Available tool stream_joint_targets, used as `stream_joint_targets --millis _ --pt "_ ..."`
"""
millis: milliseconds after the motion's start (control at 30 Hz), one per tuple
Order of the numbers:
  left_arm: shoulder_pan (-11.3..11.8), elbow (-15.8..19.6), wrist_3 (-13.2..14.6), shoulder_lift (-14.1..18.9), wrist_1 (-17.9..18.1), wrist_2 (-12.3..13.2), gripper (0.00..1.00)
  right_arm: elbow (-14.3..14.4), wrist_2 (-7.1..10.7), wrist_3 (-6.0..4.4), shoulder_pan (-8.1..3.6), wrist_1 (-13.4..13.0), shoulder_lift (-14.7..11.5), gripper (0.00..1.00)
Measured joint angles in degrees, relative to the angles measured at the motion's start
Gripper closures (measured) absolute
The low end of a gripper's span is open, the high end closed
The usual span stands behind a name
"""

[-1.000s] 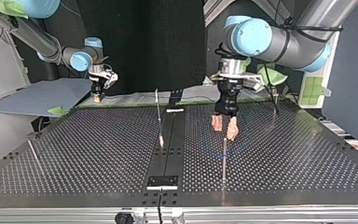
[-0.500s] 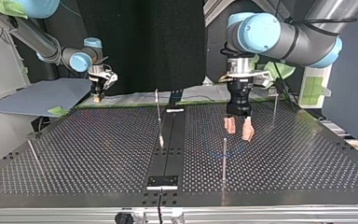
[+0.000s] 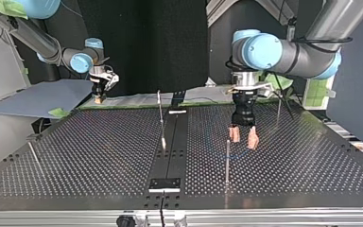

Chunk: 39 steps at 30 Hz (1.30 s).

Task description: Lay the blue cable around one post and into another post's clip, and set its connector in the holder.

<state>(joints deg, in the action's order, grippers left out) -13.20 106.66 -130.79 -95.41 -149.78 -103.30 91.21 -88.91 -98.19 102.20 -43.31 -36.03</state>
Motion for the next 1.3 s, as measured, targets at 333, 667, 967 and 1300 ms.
stream_joint_targets --millis 333,667,967,1300 --pt "1.96 -1.54 0.42 -0.17 -0.63 0.06 0.00 0.00 0.04 0.01 0.20 0.05 0.02 0.39" --pt "3.07 -4.12 0.14 -4.11 -0.64 2.10 0.00 0.00 -0.02 0.07 -0.04 0.25 -0.03 0.39" --pt "4.95 -4.78 -0.80 -5.20 0.41 2.07 0.00 -0.32 -2.07 0.93 -0.69 1.36 -0.86 0.39" --pt "6.01 -6.31 -1.09 -7.74 -0.66 4.34 0.00 -0.22 -3.99 1.62 -0.81 5.63 -6.02 0.39"
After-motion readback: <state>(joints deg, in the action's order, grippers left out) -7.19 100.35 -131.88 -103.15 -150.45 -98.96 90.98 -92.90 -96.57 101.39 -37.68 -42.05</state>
